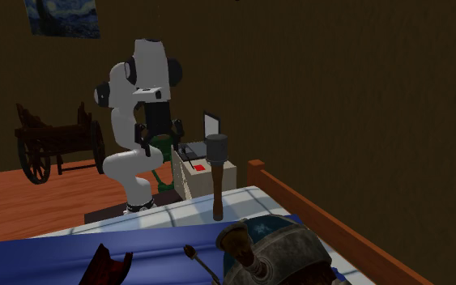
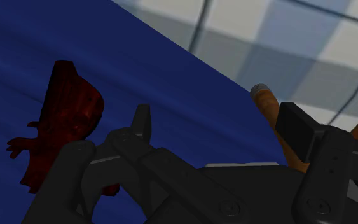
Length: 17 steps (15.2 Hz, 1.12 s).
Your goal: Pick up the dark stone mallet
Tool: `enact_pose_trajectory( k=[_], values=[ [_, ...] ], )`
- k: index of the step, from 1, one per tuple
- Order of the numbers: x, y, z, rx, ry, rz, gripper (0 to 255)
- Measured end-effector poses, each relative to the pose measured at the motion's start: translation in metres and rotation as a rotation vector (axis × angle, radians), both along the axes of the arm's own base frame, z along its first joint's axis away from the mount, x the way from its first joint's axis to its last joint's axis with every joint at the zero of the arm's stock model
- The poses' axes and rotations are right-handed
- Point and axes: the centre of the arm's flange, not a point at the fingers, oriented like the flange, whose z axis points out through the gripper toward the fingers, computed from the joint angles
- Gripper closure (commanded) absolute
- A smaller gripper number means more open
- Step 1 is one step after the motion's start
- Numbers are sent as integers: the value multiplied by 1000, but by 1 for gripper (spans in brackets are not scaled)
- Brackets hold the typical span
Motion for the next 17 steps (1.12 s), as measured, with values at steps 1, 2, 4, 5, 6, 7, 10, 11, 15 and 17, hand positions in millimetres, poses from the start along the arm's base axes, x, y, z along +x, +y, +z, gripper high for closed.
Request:
enact_pose_trajectory(
  k=[1,2,4,5,6,7,10,11,15,17],
  values=[
    [0,0,0,0,0,0,0],
    [3,4,2,0,4,0,0],
    [16,22,13,0,19,0,0],
    [21,31,19,0,28,0,0],
    [28,42,25,0,37,-1,0],
    [35,52,32,0,46,-1,0],
    [55,81,52,0,73,-1,0],
    [60,90,59,0,83,-1,0],
    [91,131,83,0,120,-1,0],
    [96,141,87,0,129,-2,0]
  ],
)
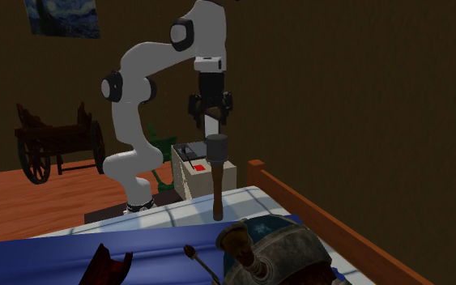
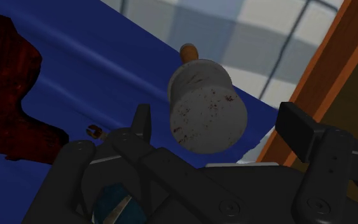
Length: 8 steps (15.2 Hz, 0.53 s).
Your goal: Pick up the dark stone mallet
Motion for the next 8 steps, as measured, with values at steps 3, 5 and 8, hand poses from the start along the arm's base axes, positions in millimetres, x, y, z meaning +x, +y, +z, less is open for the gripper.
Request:
enact_pose_trajectory(
  k=[3,5,8],
  values=[
    [3,2,-12,0,3,-1,0],
    [3,2,-22,0,3,-1,0],
    [2,2,-34,0,3,-1,255]
  ],
)
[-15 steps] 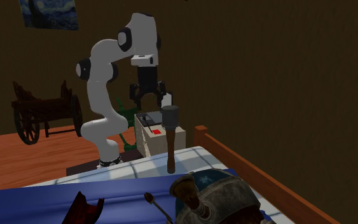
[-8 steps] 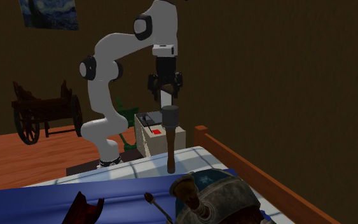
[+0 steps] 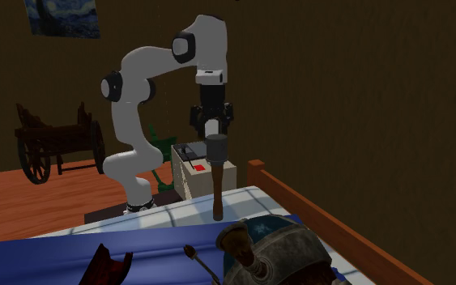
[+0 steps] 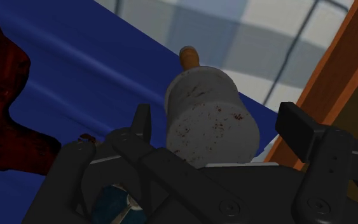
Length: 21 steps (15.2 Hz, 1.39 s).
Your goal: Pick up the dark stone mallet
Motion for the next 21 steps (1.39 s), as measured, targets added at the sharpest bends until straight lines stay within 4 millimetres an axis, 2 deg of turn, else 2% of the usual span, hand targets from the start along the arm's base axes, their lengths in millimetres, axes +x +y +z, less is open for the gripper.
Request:
enact_pose_trajectory(
  k=[10,14,21],
  values=[
    [0,0,-1,0,-2,0,255],
    [1,1,13,0,0,0,255],
    [0,1,51,0,0,0,255]
  ],
)
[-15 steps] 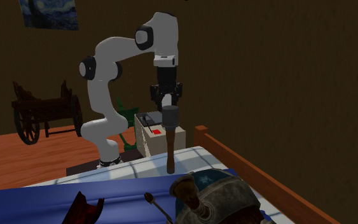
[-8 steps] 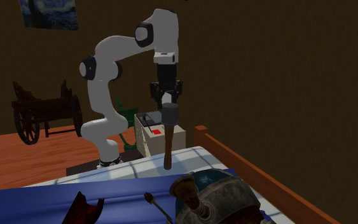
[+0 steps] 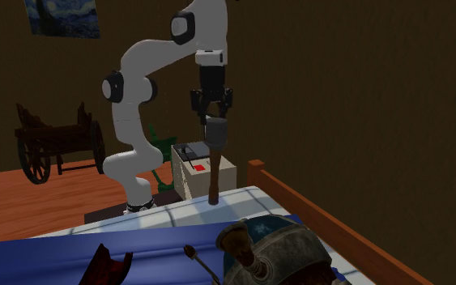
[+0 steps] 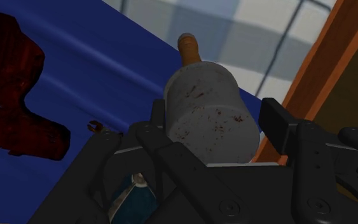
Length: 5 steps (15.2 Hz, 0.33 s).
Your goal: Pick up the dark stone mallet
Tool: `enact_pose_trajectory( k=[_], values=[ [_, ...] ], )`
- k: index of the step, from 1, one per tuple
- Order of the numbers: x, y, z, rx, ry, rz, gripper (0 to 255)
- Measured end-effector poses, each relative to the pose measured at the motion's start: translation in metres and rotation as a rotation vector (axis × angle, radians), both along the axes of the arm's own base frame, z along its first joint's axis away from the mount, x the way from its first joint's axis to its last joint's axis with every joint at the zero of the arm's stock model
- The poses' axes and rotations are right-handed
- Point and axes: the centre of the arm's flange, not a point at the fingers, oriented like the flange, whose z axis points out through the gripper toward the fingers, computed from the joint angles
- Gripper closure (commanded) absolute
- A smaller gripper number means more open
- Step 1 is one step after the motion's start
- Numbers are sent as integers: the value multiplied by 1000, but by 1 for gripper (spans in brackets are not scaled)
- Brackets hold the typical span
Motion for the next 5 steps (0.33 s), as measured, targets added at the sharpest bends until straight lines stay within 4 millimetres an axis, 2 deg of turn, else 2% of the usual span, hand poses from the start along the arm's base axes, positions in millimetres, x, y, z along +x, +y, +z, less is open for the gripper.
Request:
enact_pose_trajectory(
  k=[5],
  values=[
    [0,-1,24,0,0,0,255]
  ],
)
